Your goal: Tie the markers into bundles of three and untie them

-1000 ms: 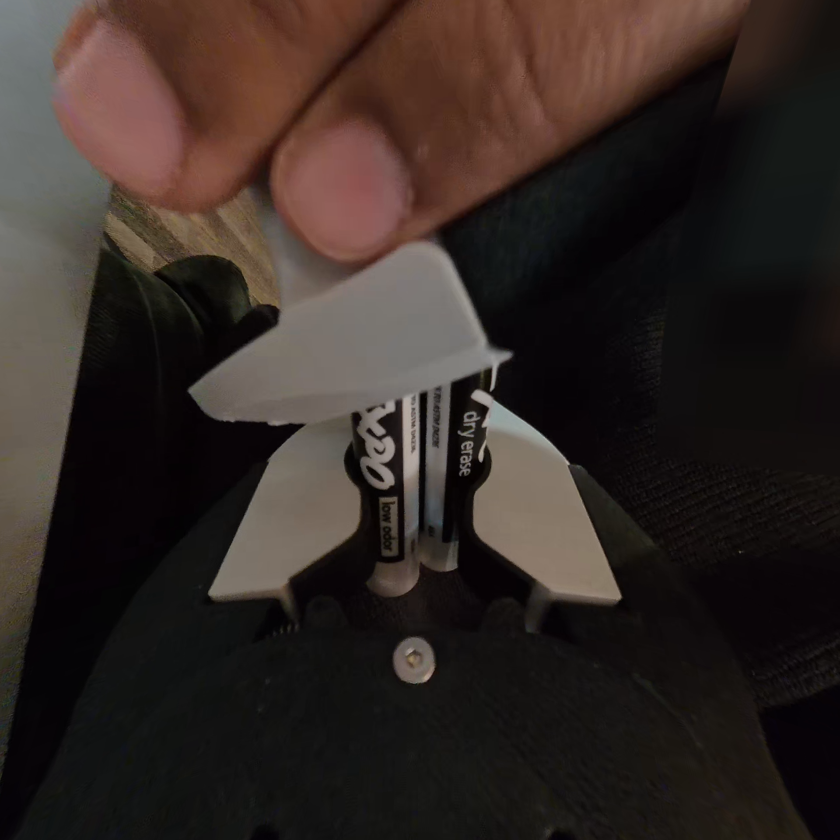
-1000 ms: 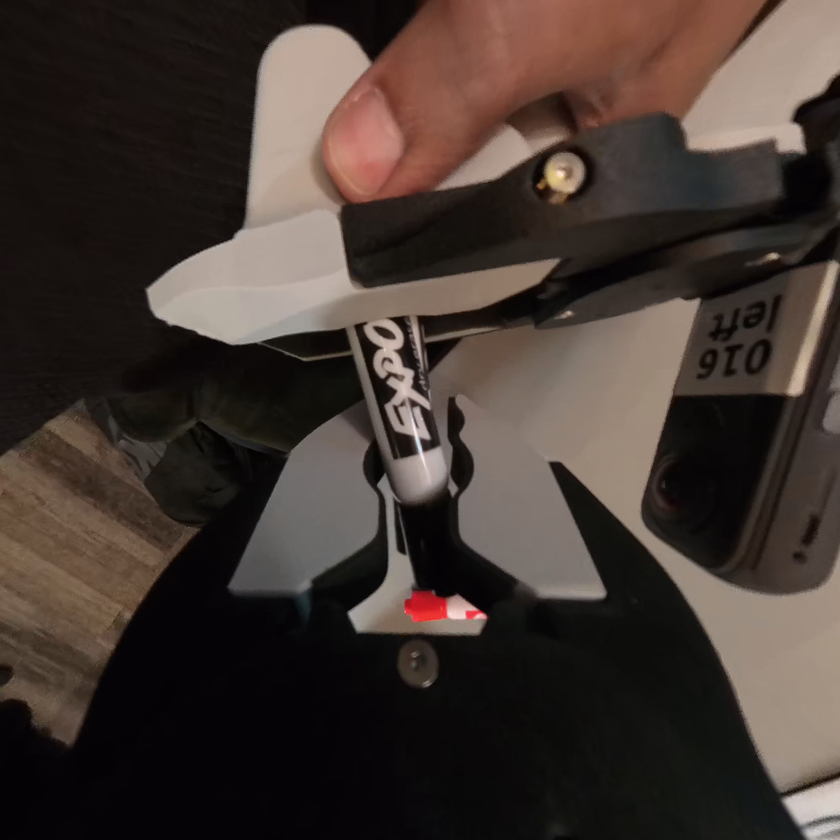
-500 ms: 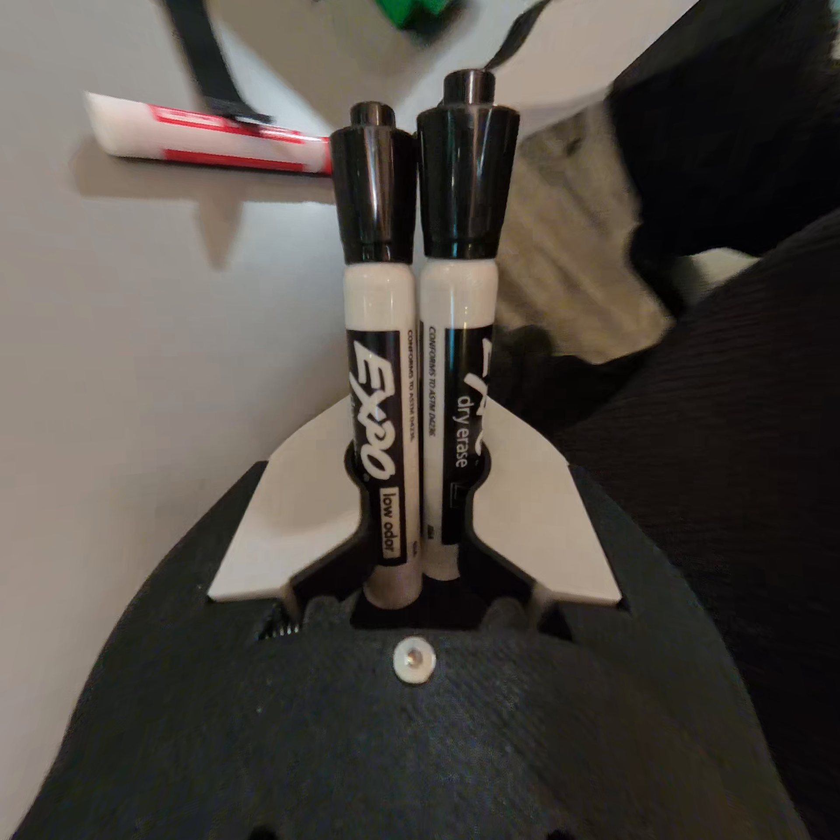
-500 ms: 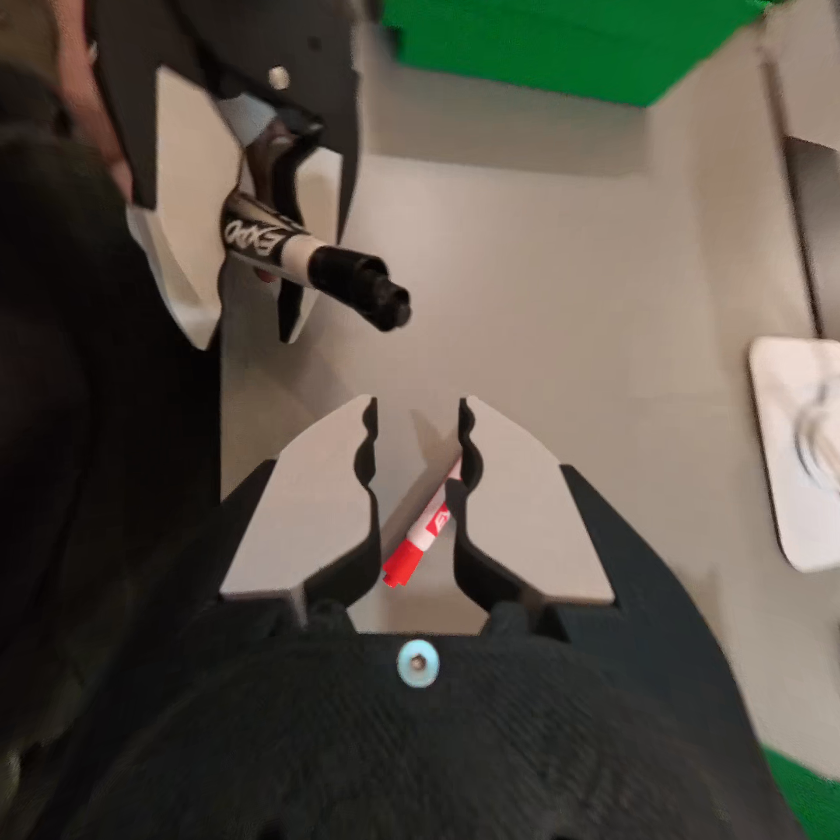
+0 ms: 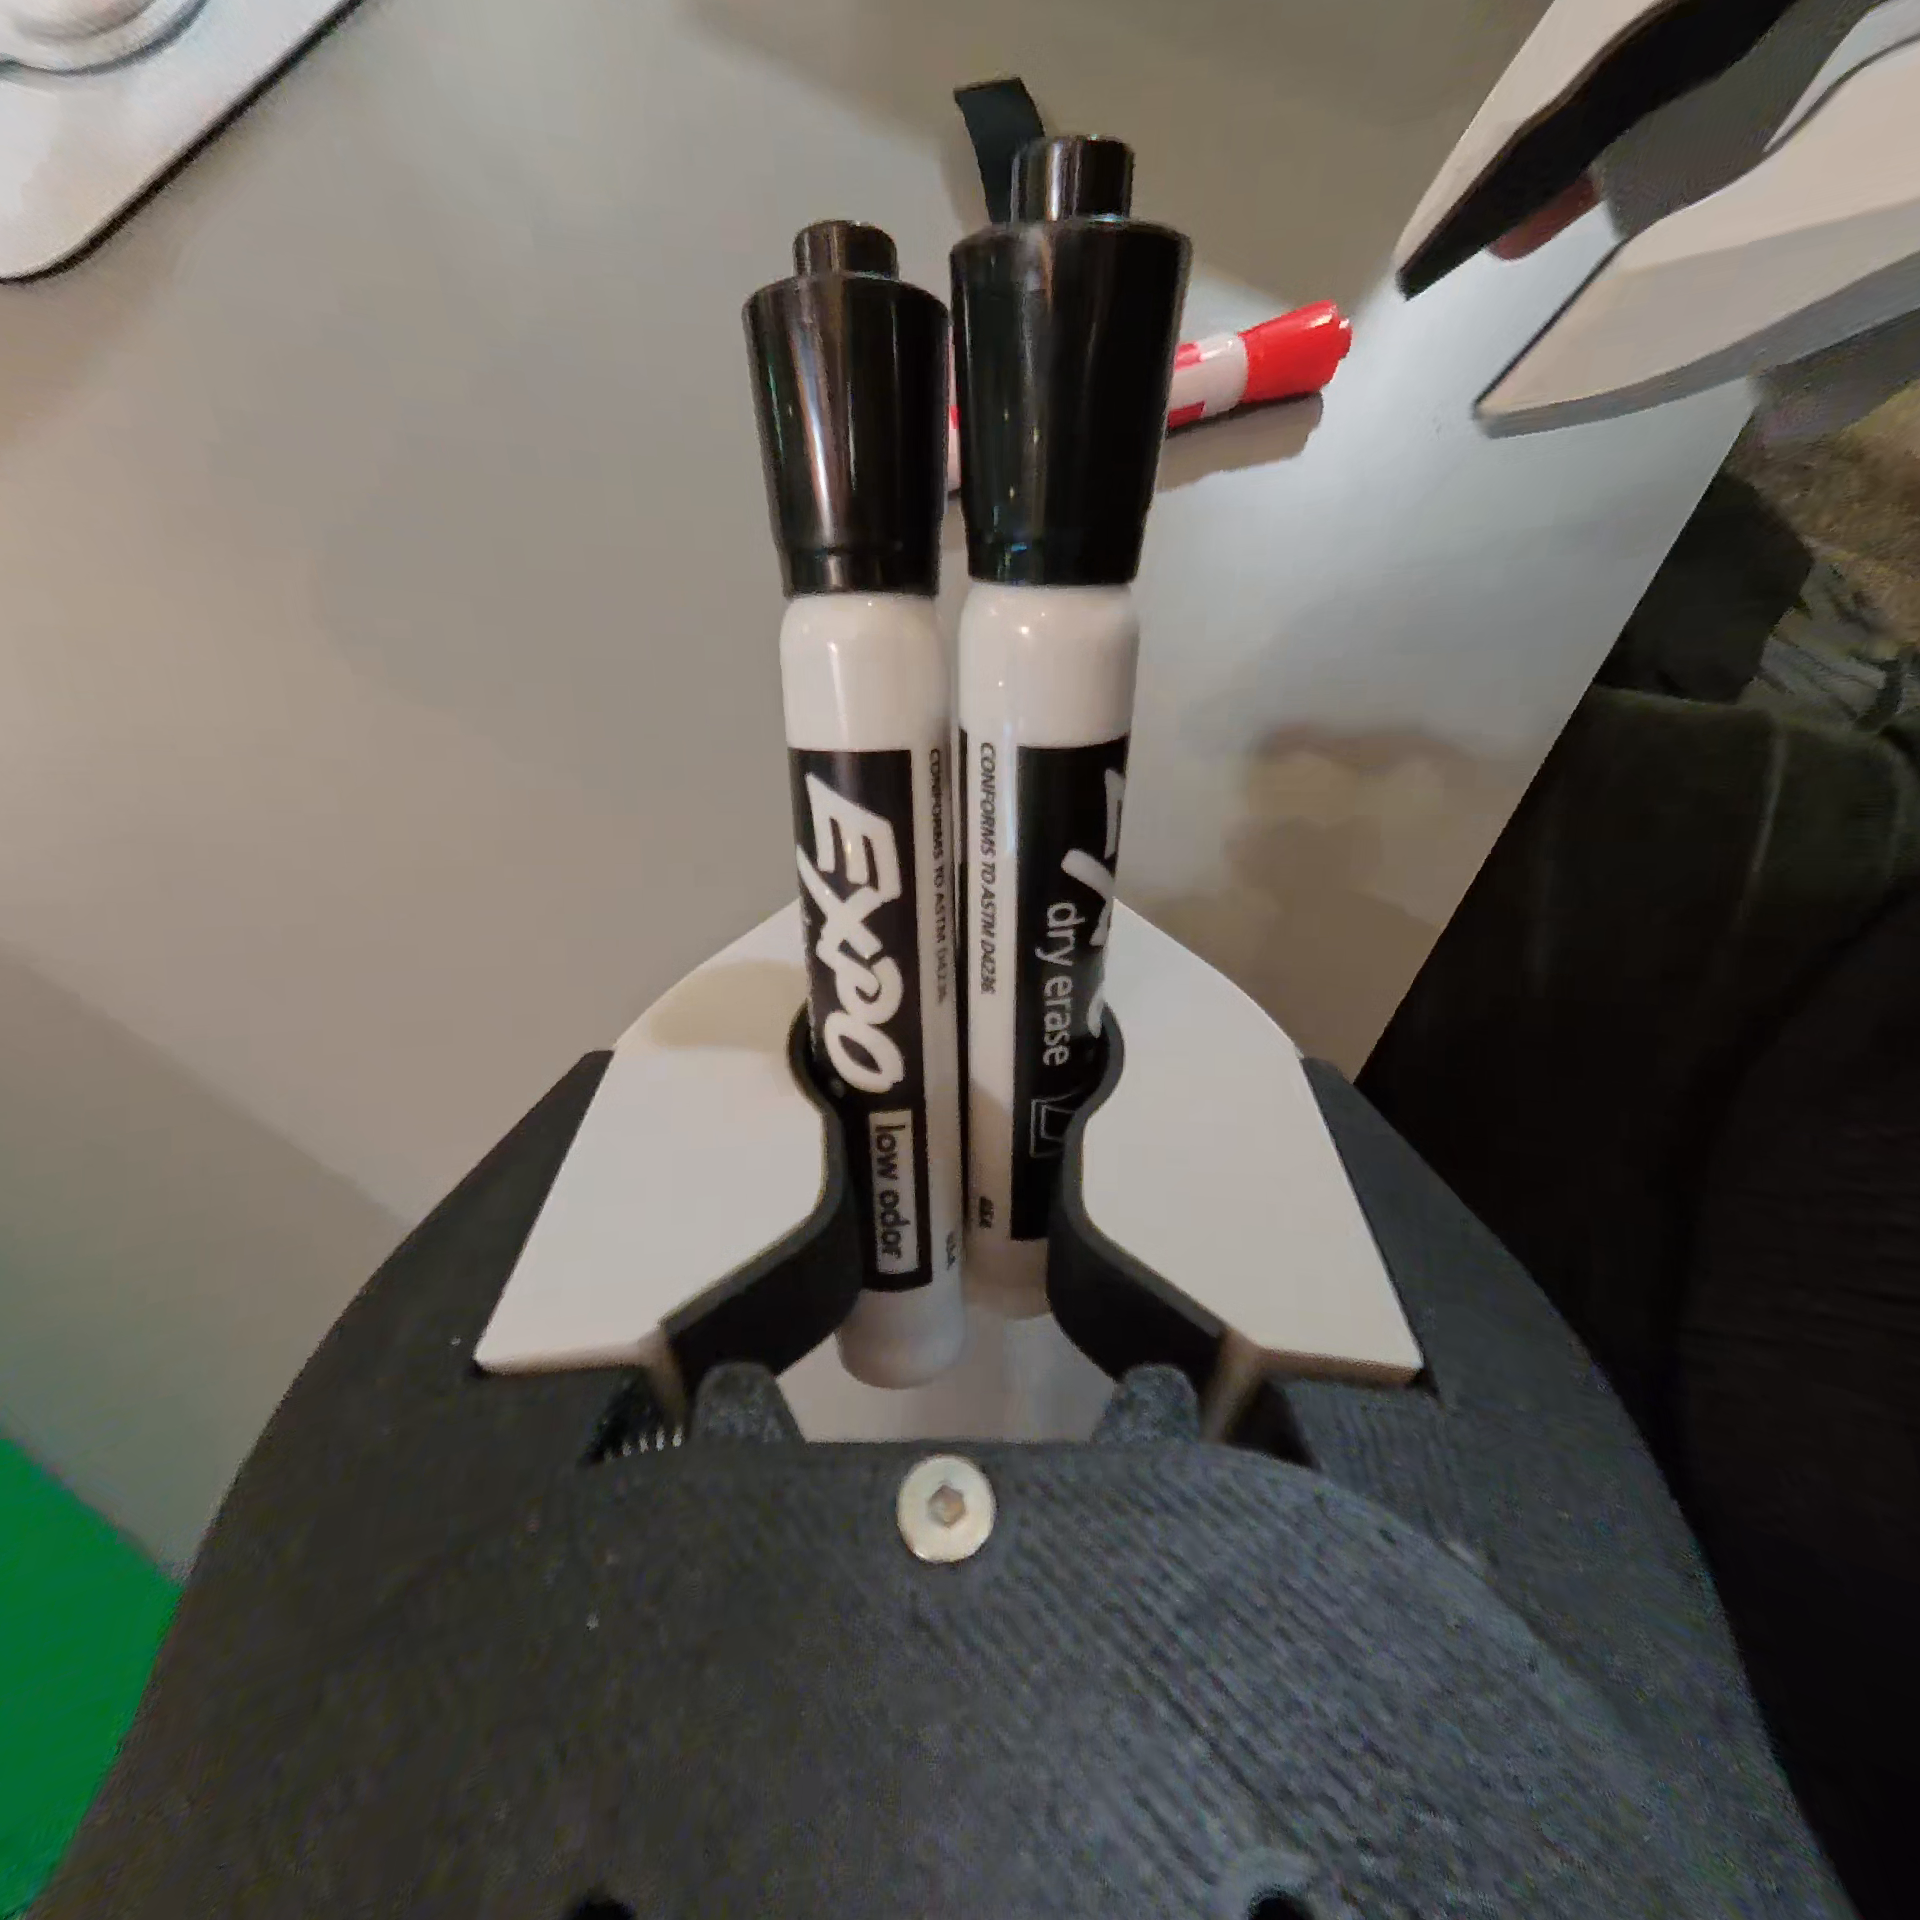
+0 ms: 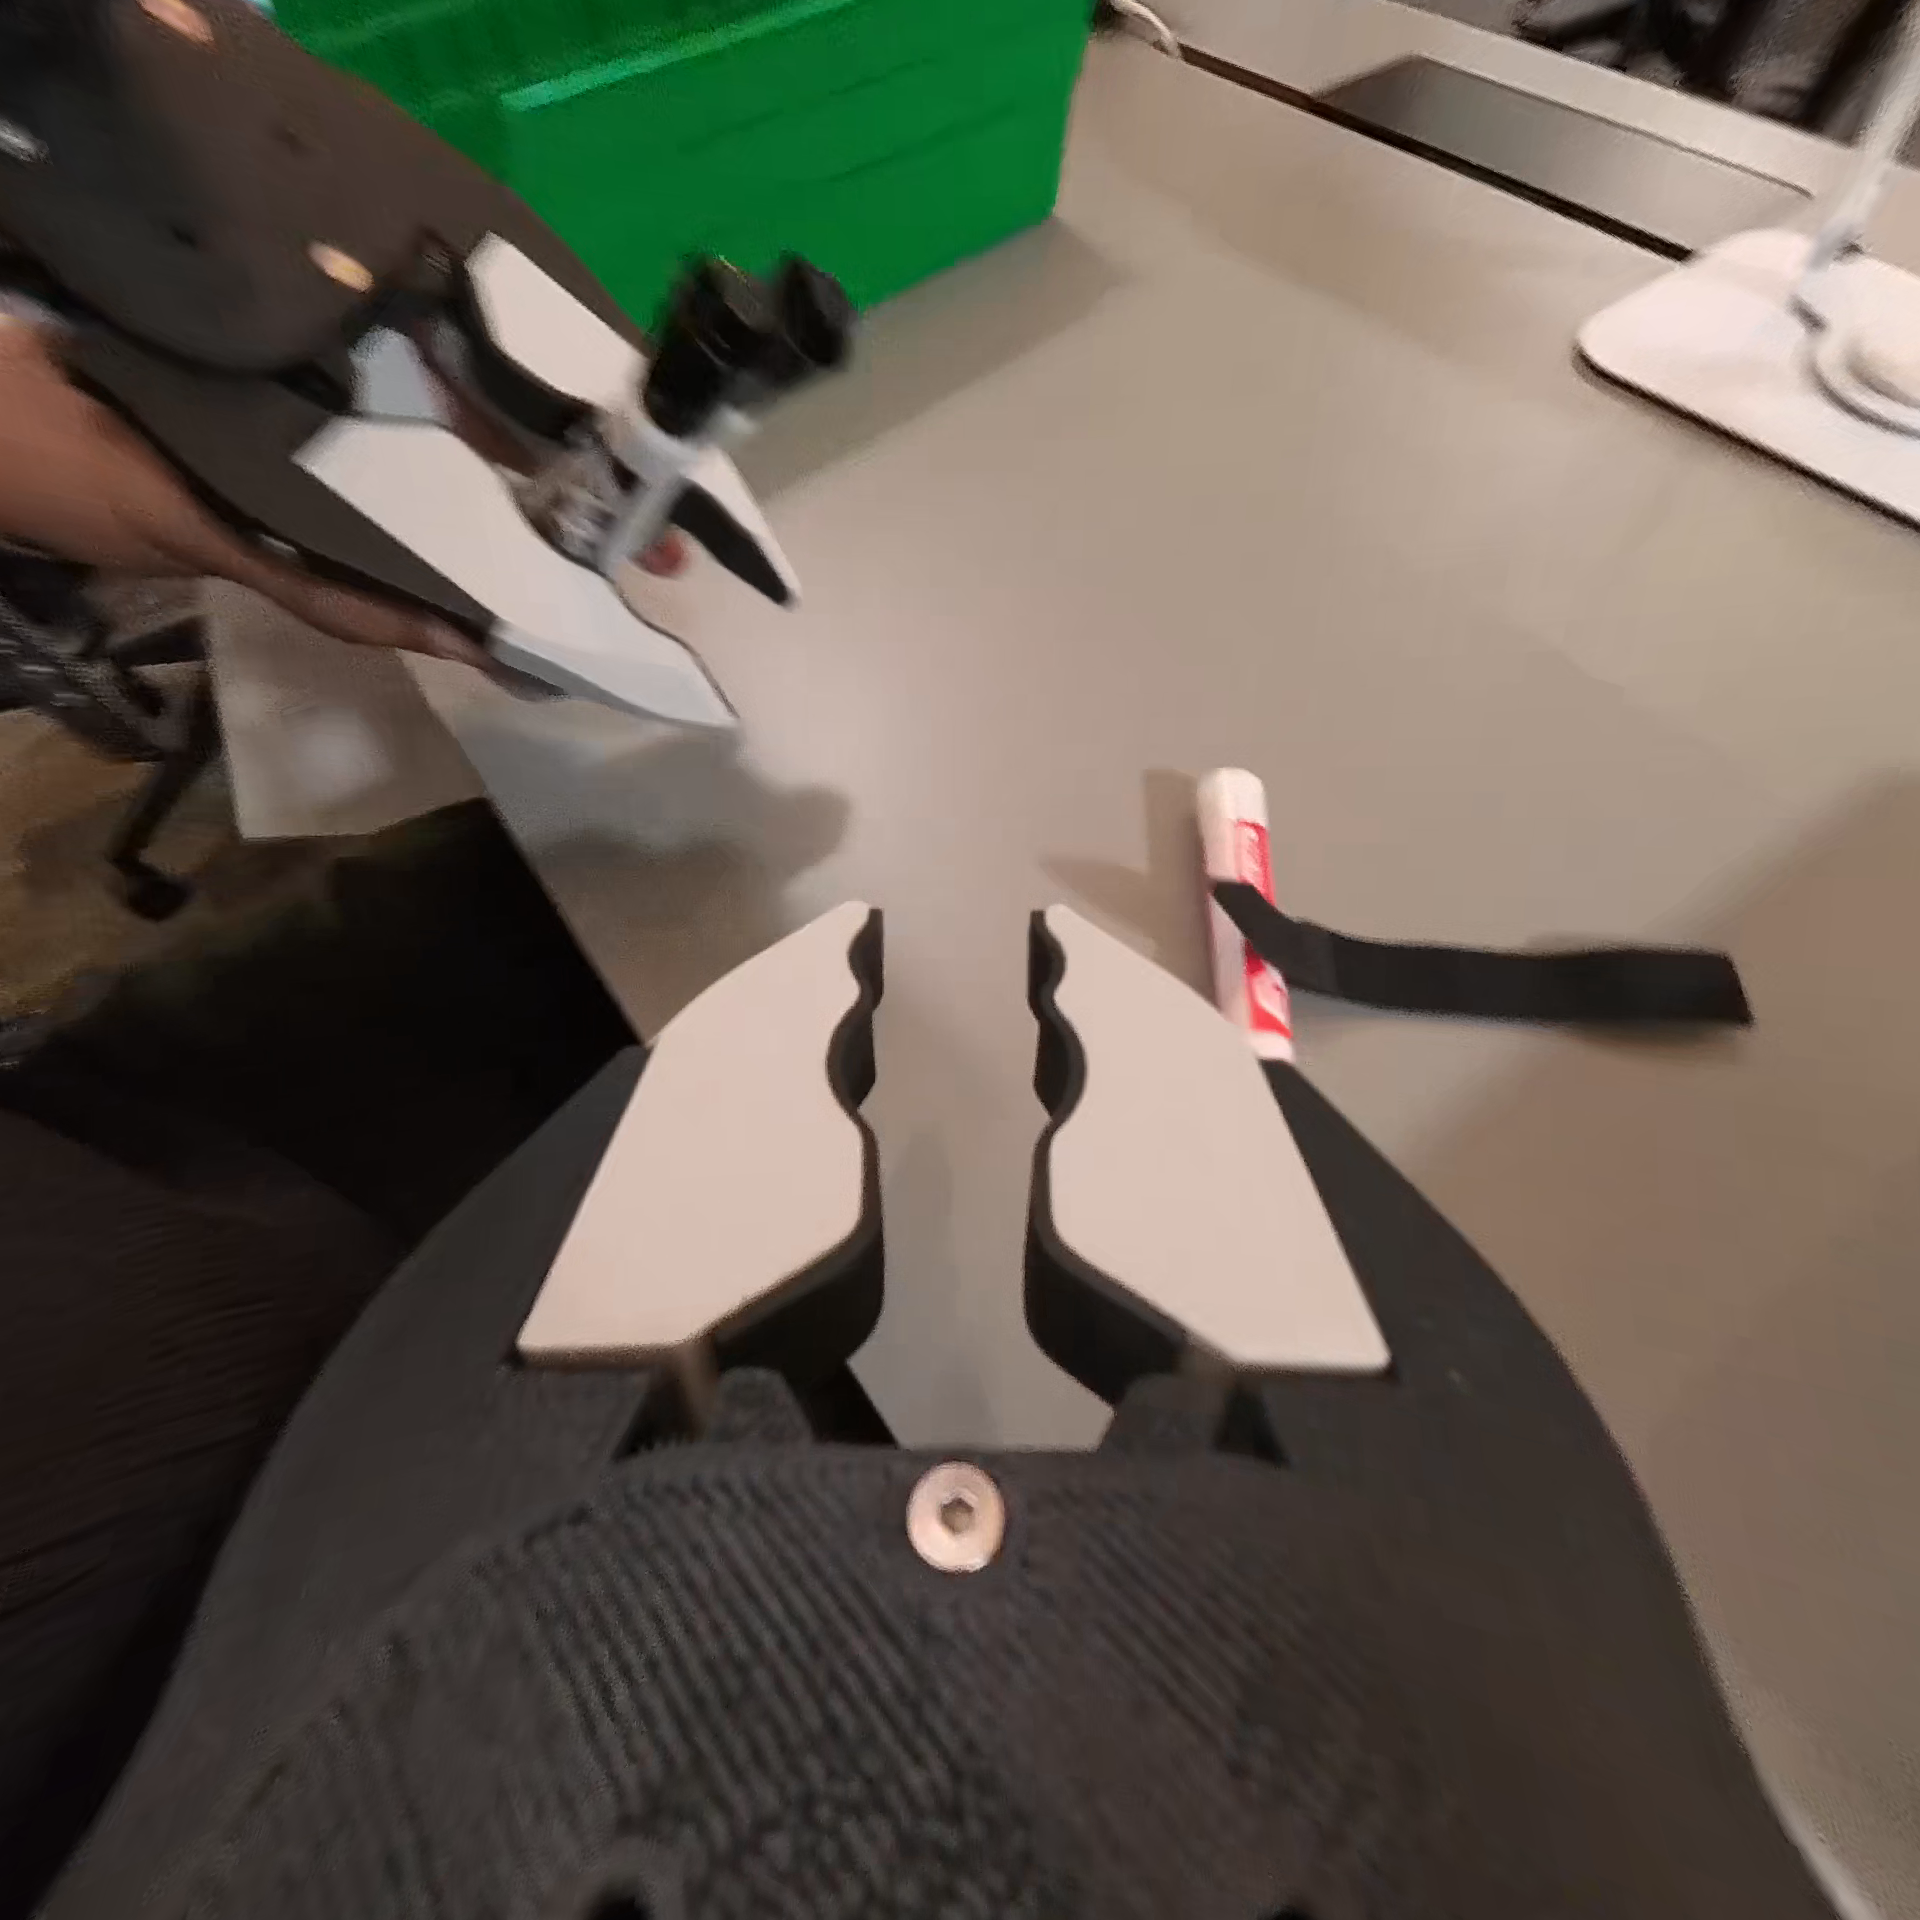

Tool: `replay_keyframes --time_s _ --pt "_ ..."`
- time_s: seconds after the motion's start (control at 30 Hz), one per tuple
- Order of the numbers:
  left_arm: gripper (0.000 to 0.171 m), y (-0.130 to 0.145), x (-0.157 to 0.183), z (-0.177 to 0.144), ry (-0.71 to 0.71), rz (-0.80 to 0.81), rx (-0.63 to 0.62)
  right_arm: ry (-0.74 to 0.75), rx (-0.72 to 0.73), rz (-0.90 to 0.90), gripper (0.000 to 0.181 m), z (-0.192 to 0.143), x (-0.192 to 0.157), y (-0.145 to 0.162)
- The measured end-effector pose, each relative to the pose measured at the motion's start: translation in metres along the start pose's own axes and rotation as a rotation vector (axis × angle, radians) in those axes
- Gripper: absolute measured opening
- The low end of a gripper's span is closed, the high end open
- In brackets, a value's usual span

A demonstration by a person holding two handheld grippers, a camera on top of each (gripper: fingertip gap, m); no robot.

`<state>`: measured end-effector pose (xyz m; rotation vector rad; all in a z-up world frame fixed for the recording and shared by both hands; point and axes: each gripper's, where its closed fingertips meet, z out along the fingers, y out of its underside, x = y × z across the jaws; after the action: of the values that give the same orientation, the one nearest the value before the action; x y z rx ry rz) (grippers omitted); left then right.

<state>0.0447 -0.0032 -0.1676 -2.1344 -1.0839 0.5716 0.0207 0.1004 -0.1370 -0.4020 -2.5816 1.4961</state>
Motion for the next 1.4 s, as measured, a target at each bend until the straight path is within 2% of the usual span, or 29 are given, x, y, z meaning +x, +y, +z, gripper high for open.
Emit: replay_keyframes --time_s 0.13,0.23,0.4,0.47,0.63,0.73,0.93,1.07,1.13,1.23,1.37,1.4 --pt "0.042 0.003 -0.001 -0.001 0.043 -0.023 0.007 0.215 -0.084 -0.068 0.028 -0.007 0.041 0.022" --pt "0.042 0.007 0.002 0.0 0.085 -0.036 -0.002 0.305 -0.171 -0.105 0.028 -0.007 0.065 0.042" --pt "0.042 0.013 0.012 0.001 0.147 -0.044 -0.042 0.317 -0.251 -0.116 0.027 0.008 0.077 0.067" --pt "0.042 0.015 0.02 0.003 0.193 -0.057 -0.064 0.314 -0.249 -0.103 0.02 0.012 0.081 0.067" --pt "0.042 0.021 0.033 0.005 0.25 -0.051 -0.112 0.254 -0.243 -0.092 0.019 0.014 0.076 0.066" --pt "0.042 0.027 0.036 0.006 0.262 -0.035 -0.153 0.187 -0.187 -0.069 0.018 0.01 0.066 0.057" --pt "0.043 0.048 0.039 0.006 0.258 0.032 -0.286 -0.011 0.081 0.066 0.017 -0.014 0.039 0.001" --pt "0.042 0.048 0.044 0.005 0.274 0.042 -0.293 -0.101 0.198 0.063 0.015 -0.033 0.022 -0.025" --pt "0.042 0.048 0.044 0.005 0.275 0.042 -0.293 -0.065 0.206 0.07 0.0 -0.036 0.025 -0.028" --pt "0.042 0.048 0.043 0.005 0.275 0.036 -0.291 -0.03 0.136 0.078 0.0 -0.029 0.031 -0.016" --pt "0.043 0.047 0.043 0.005 0.276 0.014 -0.289 0.123 -0.155 0.016 0.001 -0.011 0.051 0.036" --pt "0.043 0.047 0.043 0.005 0.276 0.011 -0.289 0.132 -0.221 -0.026 0.01 -0.014 0.049 0.043"
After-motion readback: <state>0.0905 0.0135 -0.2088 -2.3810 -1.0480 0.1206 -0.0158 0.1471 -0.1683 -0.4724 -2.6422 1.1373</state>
